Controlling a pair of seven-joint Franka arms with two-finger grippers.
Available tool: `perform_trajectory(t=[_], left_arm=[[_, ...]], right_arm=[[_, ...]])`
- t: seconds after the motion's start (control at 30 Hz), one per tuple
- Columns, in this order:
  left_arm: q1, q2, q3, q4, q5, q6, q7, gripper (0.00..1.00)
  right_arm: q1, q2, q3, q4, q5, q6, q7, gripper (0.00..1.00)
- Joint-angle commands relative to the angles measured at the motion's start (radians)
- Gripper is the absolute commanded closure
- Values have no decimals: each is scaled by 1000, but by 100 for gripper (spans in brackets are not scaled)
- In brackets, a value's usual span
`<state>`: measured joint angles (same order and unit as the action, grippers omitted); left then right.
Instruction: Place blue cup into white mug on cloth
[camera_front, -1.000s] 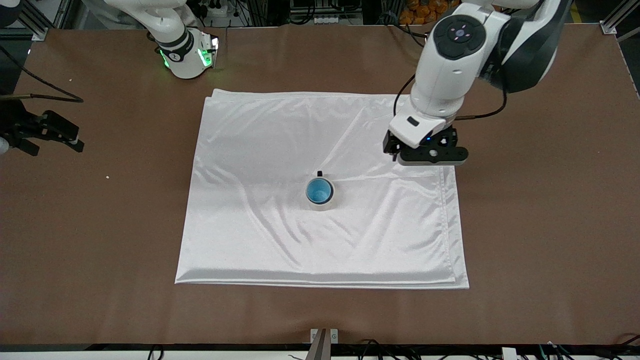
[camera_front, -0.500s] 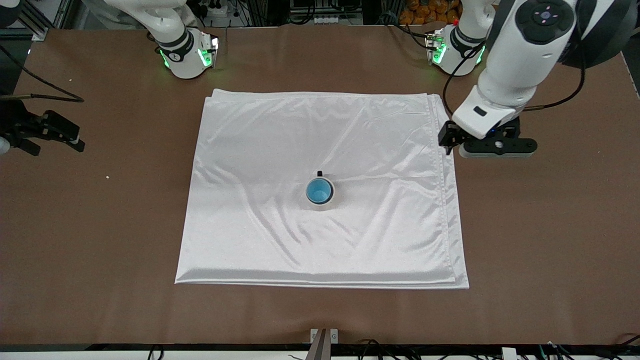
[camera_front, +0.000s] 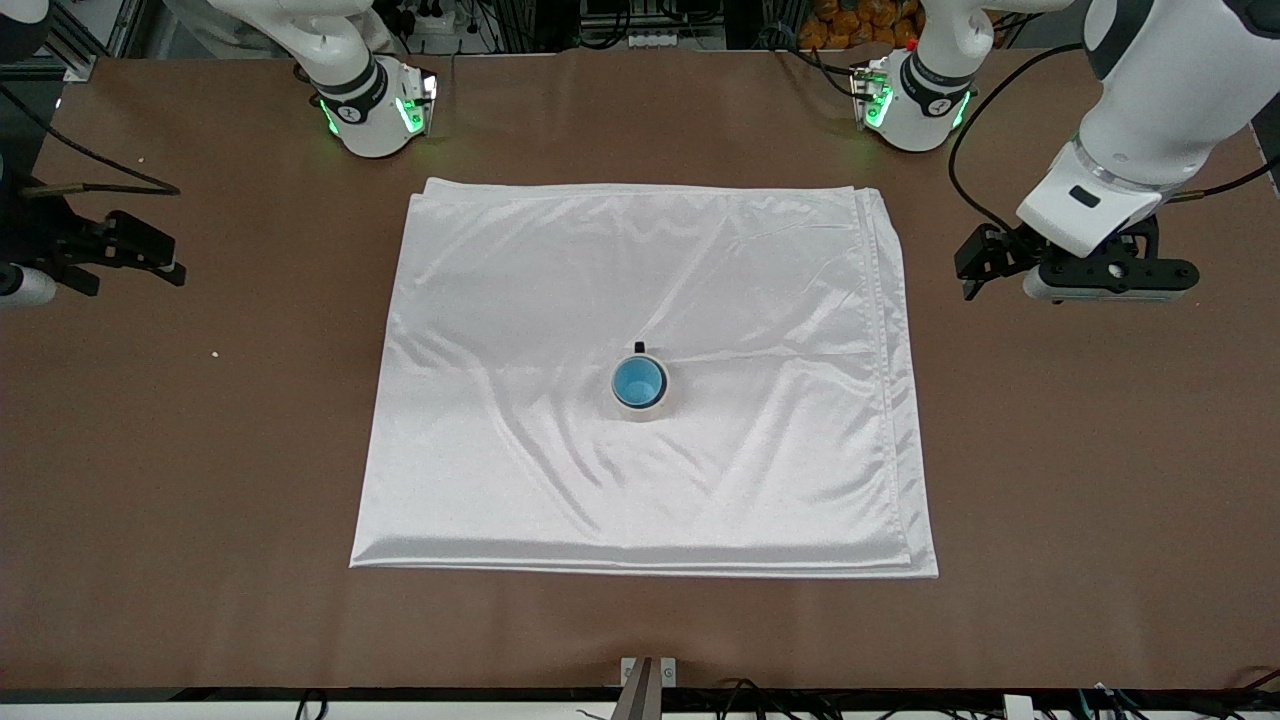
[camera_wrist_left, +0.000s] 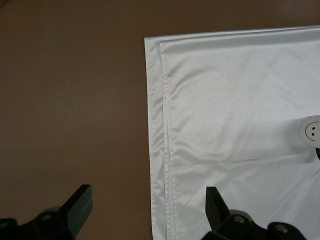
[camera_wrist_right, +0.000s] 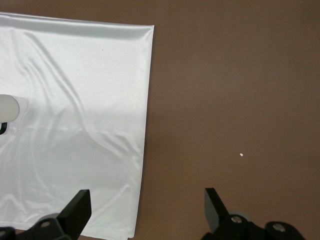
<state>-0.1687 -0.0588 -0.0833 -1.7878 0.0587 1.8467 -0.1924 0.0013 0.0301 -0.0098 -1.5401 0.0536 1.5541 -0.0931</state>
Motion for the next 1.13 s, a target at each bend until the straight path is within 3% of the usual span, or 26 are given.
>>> perform_trajectory(t=[0.0, 0.27, 1.1], left_arm=[[14, 23, -4, 96, -31, -90, 28, 0], [14, 60, 16, 202, -66, -179, 30, 0], [14, 80, 33, 208, -80, -182, 79, 0]], right_arm=[[19, -50, 1, -29, -12, -6, -13, 0], [55, -58, -27, -29, -28, -6, -11, 0], [54, -65, -27, -12, -86, -22, -14, 0]])
